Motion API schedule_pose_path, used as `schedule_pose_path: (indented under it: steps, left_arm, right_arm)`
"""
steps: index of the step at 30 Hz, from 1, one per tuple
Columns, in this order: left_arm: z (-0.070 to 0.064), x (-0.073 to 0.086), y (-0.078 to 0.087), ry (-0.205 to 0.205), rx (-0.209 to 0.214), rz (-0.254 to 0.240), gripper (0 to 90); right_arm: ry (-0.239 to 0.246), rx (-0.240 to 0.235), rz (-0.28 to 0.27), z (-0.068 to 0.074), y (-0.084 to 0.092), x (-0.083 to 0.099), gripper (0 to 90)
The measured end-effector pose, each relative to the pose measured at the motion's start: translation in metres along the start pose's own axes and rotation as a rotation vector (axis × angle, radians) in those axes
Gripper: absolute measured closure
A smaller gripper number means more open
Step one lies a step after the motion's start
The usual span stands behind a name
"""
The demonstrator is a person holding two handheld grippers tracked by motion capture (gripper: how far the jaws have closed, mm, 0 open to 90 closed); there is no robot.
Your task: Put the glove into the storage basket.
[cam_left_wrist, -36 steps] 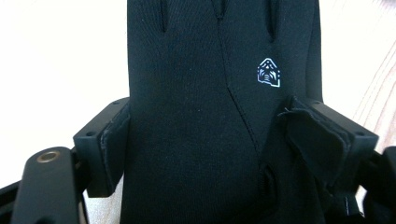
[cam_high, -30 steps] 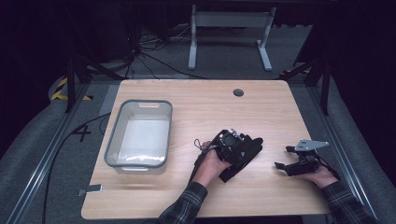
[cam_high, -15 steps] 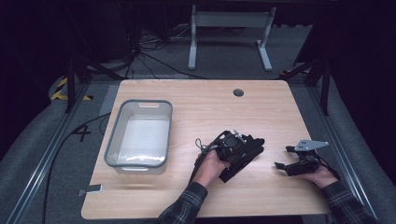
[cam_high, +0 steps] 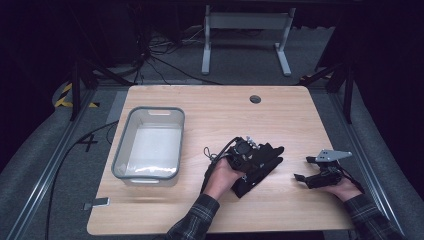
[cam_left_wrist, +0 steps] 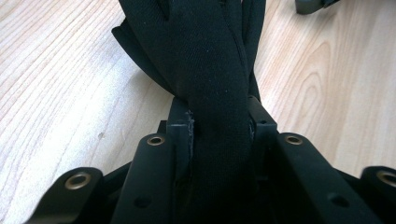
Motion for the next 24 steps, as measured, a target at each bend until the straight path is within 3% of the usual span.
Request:
schedule_pose_path:
  steps: [8,12,24]
  left_arm:
    - [0.002,-0.002,0.024,0.015,-0.028,-0.044,71.0]
    - [0.009,0.000,0.043,0.042,-0.047,-0.076,71.0]
    - [0.025,0.007,0.091,0.075,-0.123,-0.110,70.9]
  right_arm:
    - [0.001,0.000,0.000,0.000,0.000,0.000,10.4]
    - [0.000,0.000,0.000,0.000,0.000,0.000,10.4]
    - [0.000,0.000,0.000,0.000,0.000,0.000,10.4]
Point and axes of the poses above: each handheld gripper's, and its own axes: y roughly backward along the jaws, x roughly out of its underside, z roughly to its left, the point moved 6 cm from there along -y, roughly forward along the jaws, and after that the axes turned 2 degrees about z, right-handed, at the moved point
